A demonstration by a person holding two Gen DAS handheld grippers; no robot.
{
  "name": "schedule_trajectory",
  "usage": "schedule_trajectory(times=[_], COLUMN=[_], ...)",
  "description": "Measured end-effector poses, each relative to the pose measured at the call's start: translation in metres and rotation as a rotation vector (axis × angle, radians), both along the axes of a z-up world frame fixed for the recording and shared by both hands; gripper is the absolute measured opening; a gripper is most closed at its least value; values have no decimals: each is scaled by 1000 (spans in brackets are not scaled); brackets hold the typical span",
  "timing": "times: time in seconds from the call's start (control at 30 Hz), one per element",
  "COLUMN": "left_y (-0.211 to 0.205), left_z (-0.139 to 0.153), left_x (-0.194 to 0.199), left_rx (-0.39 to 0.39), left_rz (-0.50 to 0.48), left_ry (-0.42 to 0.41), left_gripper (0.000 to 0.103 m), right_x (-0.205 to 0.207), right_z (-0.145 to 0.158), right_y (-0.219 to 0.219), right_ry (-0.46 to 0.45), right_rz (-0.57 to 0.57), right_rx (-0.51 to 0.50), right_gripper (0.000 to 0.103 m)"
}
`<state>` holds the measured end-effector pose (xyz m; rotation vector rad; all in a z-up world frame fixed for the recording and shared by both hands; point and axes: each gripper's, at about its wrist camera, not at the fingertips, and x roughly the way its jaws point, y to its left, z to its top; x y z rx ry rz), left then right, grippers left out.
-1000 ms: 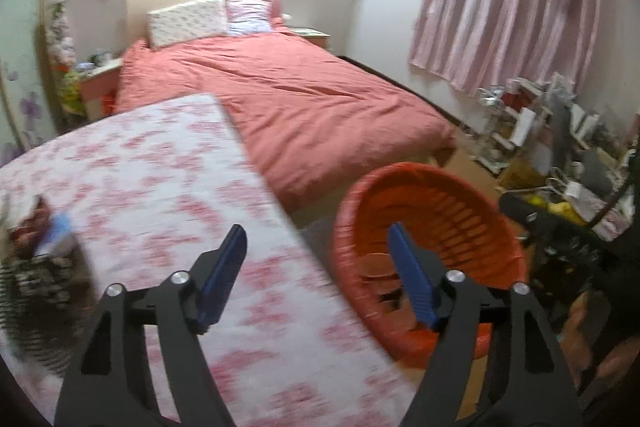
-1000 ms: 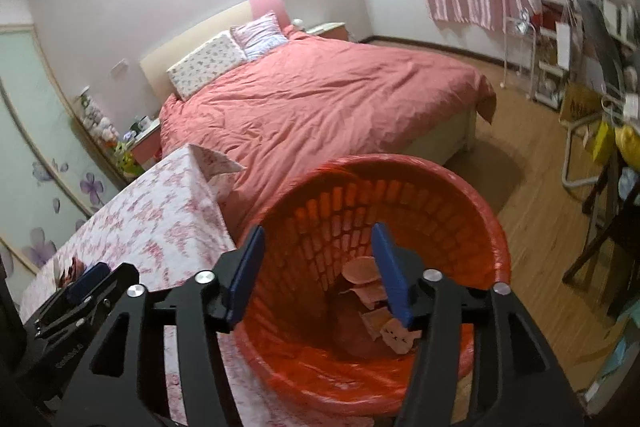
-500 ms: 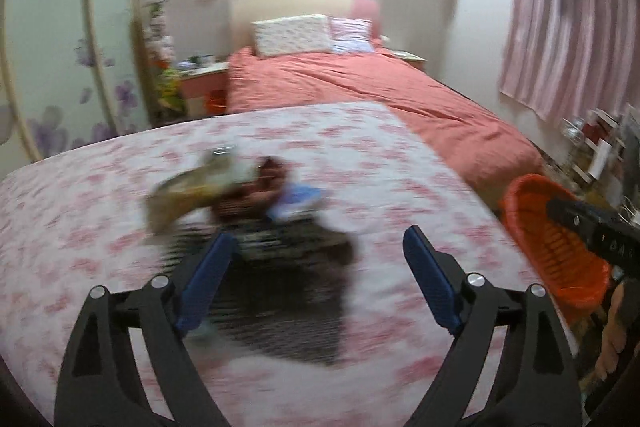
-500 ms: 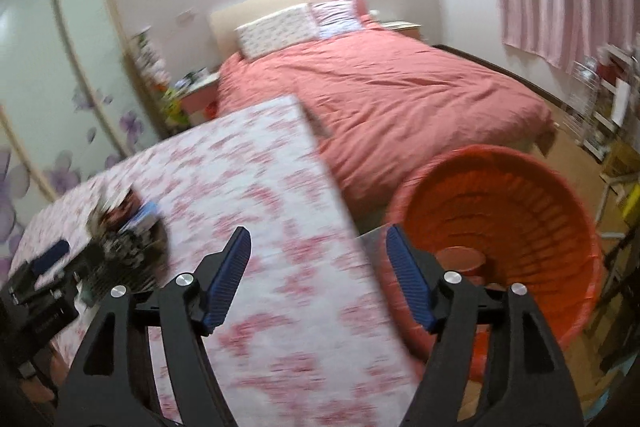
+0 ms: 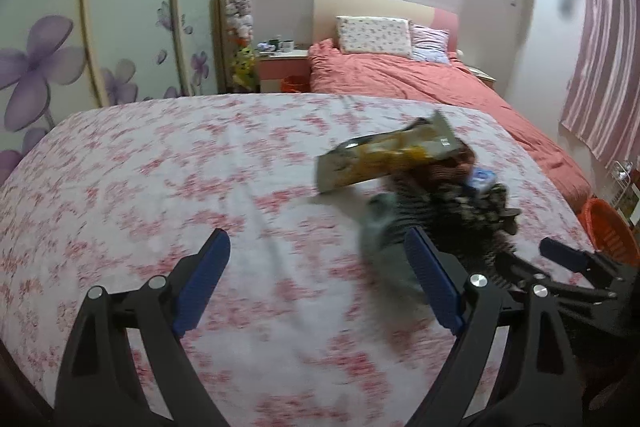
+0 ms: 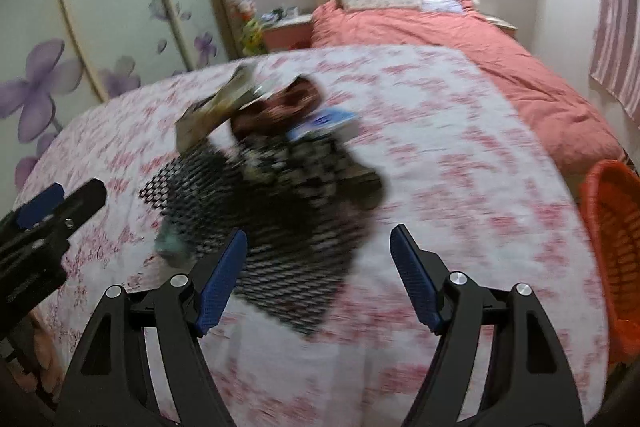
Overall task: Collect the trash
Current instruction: 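Grasp the black checkered mesh with the right tool while the left tool grasps the green sock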
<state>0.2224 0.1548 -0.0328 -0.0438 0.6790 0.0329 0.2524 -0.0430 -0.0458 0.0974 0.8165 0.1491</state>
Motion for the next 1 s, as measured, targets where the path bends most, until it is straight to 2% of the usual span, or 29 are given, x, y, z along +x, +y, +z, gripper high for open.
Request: schedule_trajectory(times=[0.2,0.27,0.3,0.33,0.37,0.47,0.5,0.57,0.67,1.0], left_y=[25,30,31,32,32,31,29,25,18,-7], left_z=[-10,-14,-16,-17,-19,-23,-25,-27,-29,-29], left_x=[-1,-1,0,1,2,4,5,5,6,15], left_rx=[-33,-41,-46,-49,-57,-86,-89,-90,-95,-110], left_rz=[37,40,42,43,42,31,26,18,5,-44], left_ry=[31,40,44,48,54,66,69,73,80,93], left_gripper=[88,88,88,88,88,88,88,88,88,88], right_x=[16,16,16,15,14,14,14,12,10,-2], right_z=[-16,-18,-18,-18,-17,-16,-16,-15,-15,-9], right_y=[26,32,34,35,35,32,30,27,25,-18], right_ry=[68,65,68,66,64,61,60,59,58,65], right_rz=[14,13,15,11,6,-2,-4,0,14,-23], right_rx=[-12,-43,-65,-89,-102,-92,-93,-90,-85,-23], right_gripper=[74,72,69,59,55,38,35,24,15,12])
